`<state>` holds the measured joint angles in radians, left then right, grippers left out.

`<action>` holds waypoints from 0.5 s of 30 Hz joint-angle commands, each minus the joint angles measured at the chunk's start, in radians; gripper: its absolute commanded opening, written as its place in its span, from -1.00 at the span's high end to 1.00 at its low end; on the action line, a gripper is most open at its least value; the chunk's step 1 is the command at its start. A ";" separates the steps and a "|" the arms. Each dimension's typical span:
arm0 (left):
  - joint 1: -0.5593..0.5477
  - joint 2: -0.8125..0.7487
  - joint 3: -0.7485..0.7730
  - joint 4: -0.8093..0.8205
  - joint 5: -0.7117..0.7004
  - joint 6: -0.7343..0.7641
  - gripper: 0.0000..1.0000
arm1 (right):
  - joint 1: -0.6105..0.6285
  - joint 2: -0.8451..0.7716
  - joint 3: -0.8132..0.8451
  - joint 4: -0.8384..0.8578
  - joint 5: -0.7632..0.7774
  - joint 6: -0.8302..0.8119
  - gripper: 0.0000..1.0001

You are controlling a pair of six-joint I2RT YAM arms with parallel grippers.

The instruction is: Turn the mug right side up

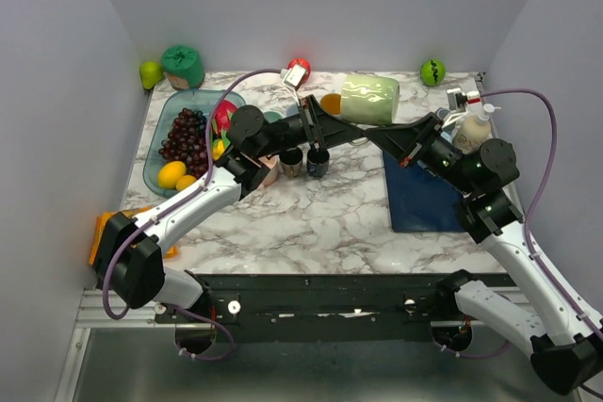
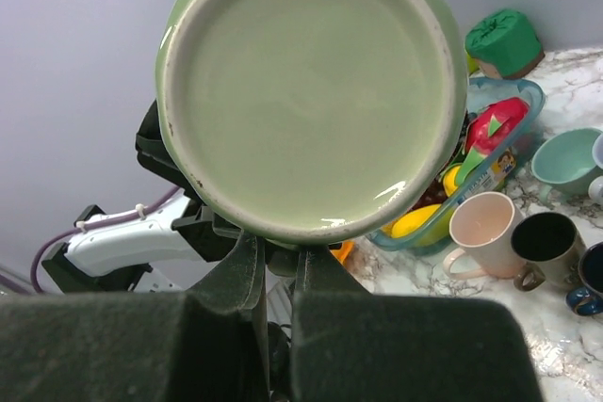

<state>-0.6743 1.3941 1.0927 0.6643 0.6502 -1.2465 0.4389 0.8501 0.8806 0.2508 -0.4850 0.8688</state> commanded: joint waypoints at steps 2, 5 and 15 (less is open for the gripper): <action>0.001 0.045 0.056 0.066 0.022 -0.040 0.55 | 0.023 0.009 -0.026 0.113 -0.098 -0.033 0.99; 0.002 0.046 0.056 0.051 0.023 -0.038 1.00 | 0.024 0.014 -0.022 0.032 -0.057 -0.056 0.99; 0.004 -0.017 0.165 -0.562 -0.200 0.435 1.00 | 0.024 -0.058 -0.068 -0.324 0.268 -0.129 -0.22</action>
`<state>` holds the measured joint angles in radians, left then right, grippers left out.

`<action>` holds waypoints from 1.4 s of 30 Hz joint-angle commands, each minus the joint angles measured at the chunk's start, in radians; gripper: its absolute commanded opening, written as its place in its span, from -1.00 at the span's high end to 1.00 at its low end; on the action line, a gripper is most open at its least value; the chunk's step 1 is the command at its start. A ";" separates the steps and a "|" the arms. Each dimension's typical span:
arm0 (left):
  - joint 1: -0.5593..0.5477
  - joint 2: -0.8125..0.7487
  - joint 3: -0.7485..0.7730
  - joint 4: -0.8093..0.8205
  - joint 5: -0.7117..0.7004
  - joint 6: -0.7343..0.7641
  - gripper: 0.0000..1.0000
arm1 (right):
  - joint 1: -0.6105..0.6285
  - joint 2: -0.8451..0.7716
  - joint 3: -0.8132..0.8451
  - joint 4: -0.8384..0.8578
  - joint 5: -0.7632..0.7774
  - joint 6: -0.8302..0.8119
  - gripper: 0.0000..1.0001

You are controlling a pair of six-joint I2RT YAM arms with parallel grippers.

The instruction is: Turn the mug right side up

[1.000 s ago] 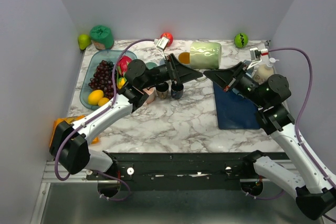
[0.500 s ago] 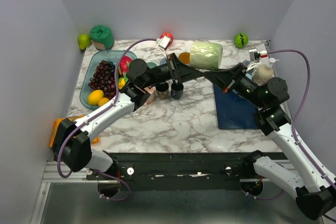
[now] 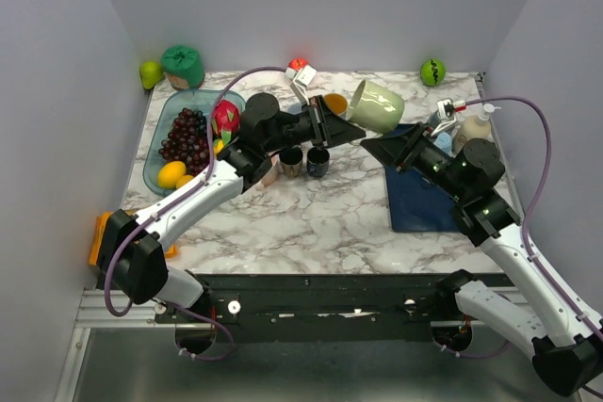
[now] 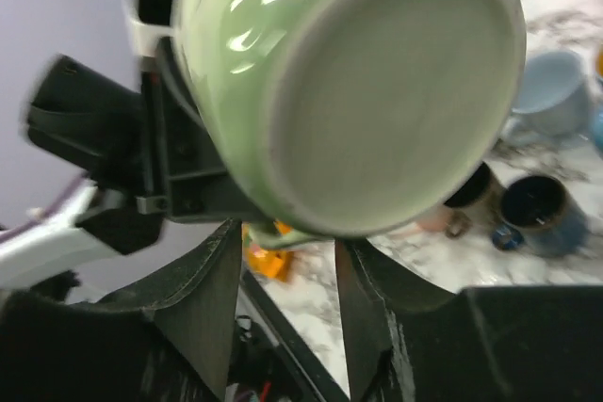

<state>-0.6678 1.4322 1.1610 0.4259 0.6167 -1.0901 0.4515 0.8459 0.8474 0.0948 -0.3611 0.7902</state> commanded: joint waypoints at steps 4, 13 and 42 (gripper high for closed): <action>-0.003 -0.050 0.141 -0.516 -0.294 0.441 1.00 | 0.012 -0.093 -0.041 -0.302 0.279 -0.055 -0.35; -0.038 0.042 0.178 -0.664 -0.498 0.628 1.00 | 0.012 -0.133 -0.019 -0.615 0.628 0.001 -0.52; -0.170 0.560 0.344 -0.530 -0.882 0.723 1.00 | 0.009 0.105 0.134 -0.914 0.797 -0.129 -0.67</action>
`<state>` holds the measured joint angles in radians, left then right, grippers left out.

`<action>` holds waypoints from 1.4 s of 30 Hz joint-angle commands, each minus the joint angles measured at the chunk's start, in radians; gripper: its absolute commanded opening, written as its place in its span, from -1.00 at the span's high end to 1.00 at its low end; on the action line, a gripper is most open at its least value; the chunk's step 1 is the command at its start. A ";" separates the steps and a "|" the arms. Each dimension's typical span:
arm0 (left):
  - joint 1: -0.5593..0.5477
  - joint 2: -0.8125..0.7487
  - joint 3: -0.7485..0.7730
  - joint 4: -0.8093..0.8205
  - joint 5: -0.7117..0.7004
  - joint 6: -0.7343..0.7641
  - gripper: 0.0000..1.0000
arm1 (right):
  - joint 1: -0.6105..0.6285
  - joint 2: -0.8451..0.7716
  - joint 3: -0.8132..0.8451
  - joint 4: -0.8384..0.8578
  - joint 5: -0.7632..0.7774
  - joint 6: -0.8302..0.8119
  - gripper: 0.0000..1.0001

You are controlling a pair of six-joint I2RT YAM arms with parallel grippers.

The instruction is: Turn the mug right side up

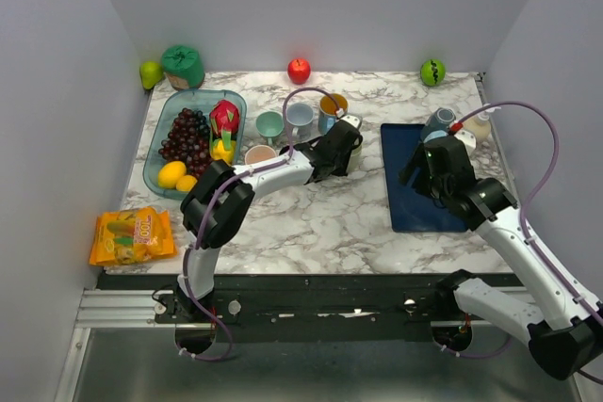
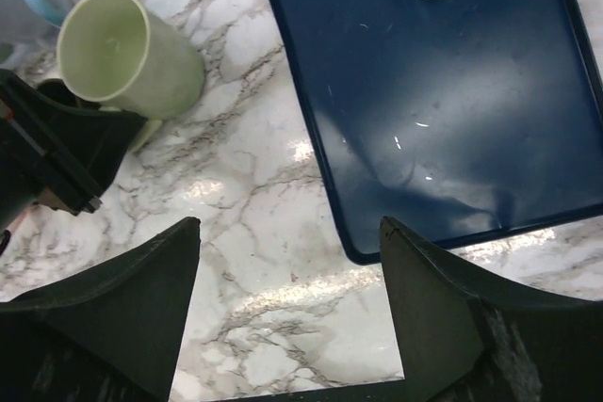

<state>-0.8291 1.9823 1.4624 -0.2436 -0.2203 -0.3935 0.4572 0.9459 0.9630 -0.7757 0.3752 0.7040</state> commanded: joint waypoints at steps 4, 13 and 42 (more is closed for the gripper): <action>-0.010 0.029 0.021 0.158 -0.039 0.016 0.86 | 0.000 0.019 0.010 -0.045 0.079 -0.061 -0.69; -0.010 0.018 -0.013 0.139 -0.031 -0.014 -0.01 | -0.031 0.103 0.002 -0.036 0.099 -0.152 -0.77; -0.002 -0.591 -0.208 0.006 0.047 0.002 -0.93 | -0.397 0.622 0.145 0.300 -0.130 -0.829 -0.77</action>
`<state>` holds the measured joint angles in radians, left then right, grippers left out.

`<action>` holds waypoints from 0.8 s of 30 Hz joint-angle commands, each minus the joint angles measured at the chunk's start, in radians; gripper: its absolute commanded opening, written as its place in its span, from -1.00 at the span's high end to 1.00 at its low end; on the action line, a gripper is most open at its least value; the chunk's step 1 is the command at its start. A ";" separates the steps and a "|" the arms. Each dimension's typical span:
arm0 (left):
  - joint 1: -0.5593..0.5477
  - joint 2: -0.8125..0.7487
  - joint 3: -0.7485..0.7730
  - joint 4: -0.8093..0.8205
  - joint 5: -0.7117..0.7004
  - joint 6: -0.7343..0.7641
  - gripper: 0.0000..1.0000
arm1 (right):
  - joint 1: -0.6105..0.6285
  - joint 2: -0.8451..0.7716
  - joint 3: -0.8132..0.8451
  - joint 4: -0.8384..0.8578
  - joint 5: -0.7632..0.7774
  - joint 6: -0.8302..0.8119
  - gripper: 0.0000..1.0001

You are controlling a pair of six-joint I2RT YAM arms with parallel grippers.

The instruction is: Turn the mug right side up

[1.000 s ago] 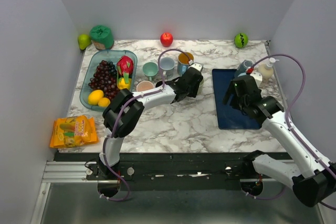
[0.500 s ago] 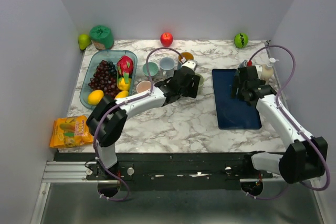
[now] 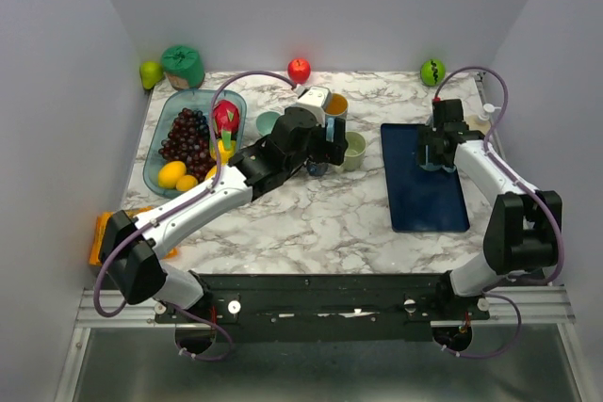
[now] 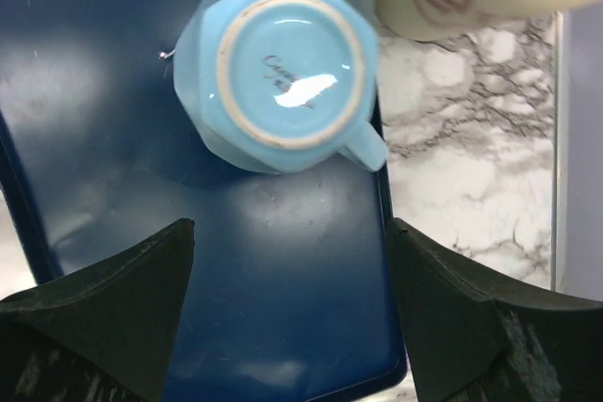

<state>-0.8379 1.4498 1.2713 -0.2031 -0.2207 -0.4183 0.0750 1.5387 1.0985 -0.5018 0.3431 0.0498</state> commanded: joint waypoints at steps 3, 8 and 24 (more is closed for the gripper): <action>0.016 -0.094 -0.030 -0.035 0.073 0.042 -0.95 | -0.021 0.060 -0.006 0.043 -0.058 -0.232 -0.77; 0.065 -0.127 -0.058 -0.024 0.122 0.046 -0.98 | -0.024 0.092 -0.014 0.114 -0.032 -0.313 -0.78; 0.154 -0.198 -0.135 -0.010 0.196 0.046 -0.98 | -0.061 0.106 -0.023 0.078 -0.397 -0.364 -0.61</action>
<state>-0.6998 1.2831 1.1641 -0.2268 -0.0666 -0.3771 0.0113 1.6730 1.0943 -0.4030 0.1146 -0.3347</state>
